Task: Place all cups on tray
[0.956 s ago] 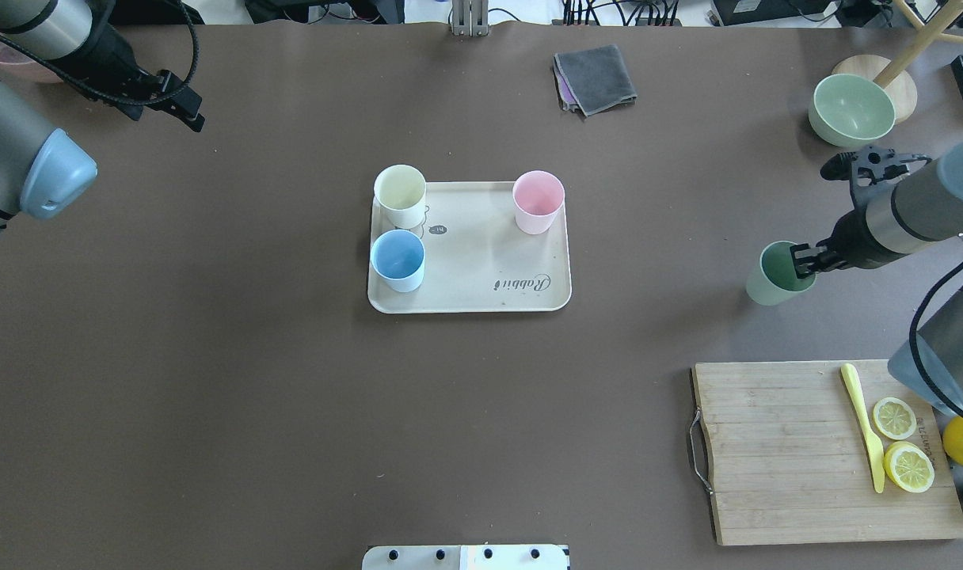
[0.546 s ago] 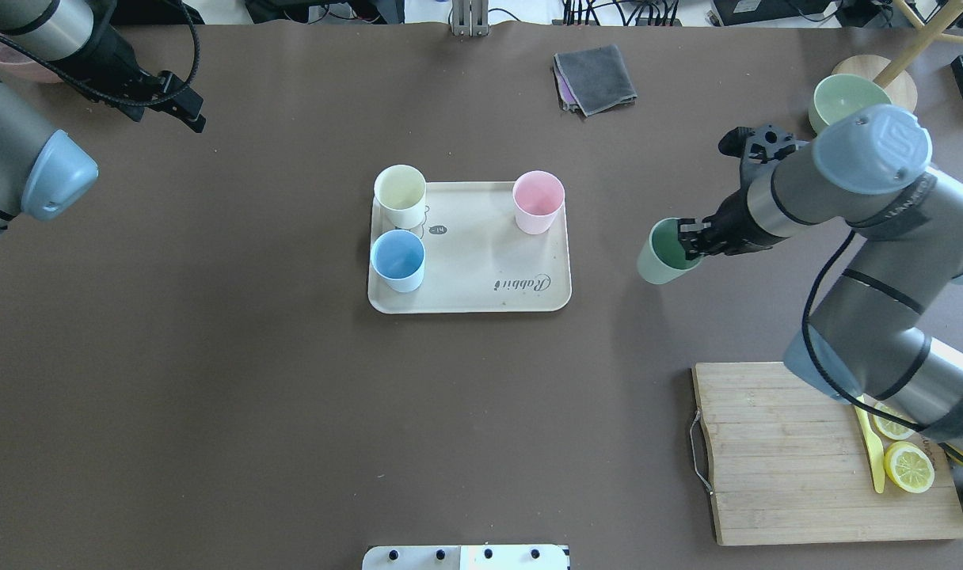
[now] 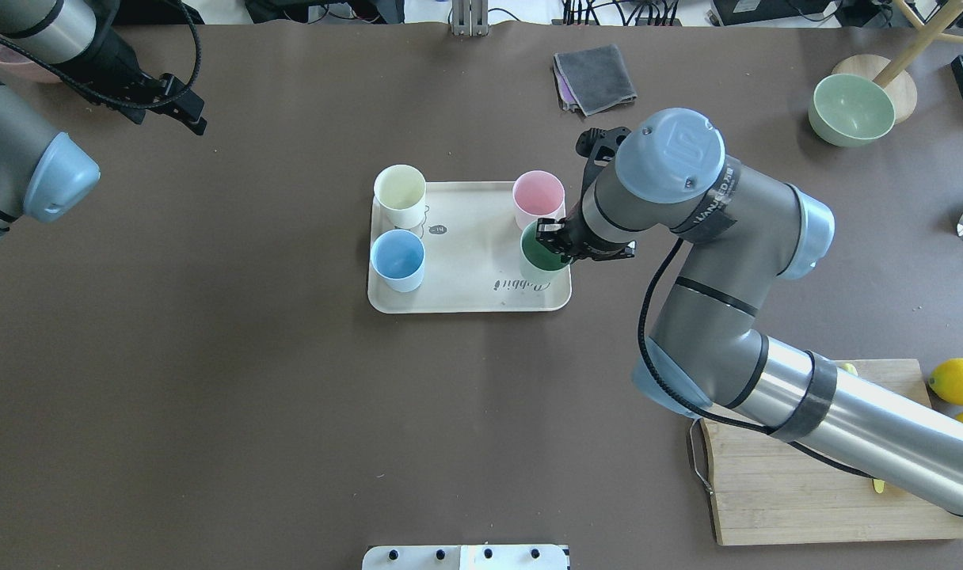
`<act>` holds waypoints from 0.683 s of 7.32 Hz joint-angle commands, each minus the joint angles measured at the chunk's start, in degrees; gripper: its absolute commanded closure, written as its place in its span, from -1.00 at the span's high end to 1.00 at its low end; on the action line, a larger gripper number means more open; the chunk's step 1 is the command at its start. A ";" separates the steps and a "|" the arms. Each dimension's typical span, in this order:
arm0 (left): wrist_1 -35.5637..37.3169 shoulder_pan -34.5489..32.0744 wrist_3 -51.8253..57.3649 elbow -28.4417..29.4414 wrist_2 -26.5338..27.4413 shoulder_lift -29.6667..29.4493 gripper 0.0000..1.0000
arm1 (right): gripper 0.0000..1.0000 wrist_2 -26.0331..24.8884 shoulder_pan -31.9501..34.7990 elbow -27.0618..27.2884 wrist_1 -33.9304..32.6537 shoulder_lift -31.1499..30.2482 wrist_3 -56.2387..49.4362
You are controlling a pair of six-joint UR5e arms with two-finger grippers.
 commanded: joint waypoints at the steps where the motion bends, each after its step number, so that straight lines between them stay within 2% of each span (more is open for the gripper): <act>1: -0.10 0.03 -0.01 -0.26 0.00 0.54 0.96 | 0.99 -2.55 -0.73 -2.47 -0.02 2.20 0.54; 4: -0.10 0.11 0.07 -0.26 -0.17 0.80 0.96 | 1.00 -1.34 2.33 -0.63 -0.37 2.90 -0.16; 5: -0.10 -0.06 0.60 -0.60 -0.35 1.68 0.96 | 1.00 2.49 6.00 0.34 -0.80 2.12 -2.43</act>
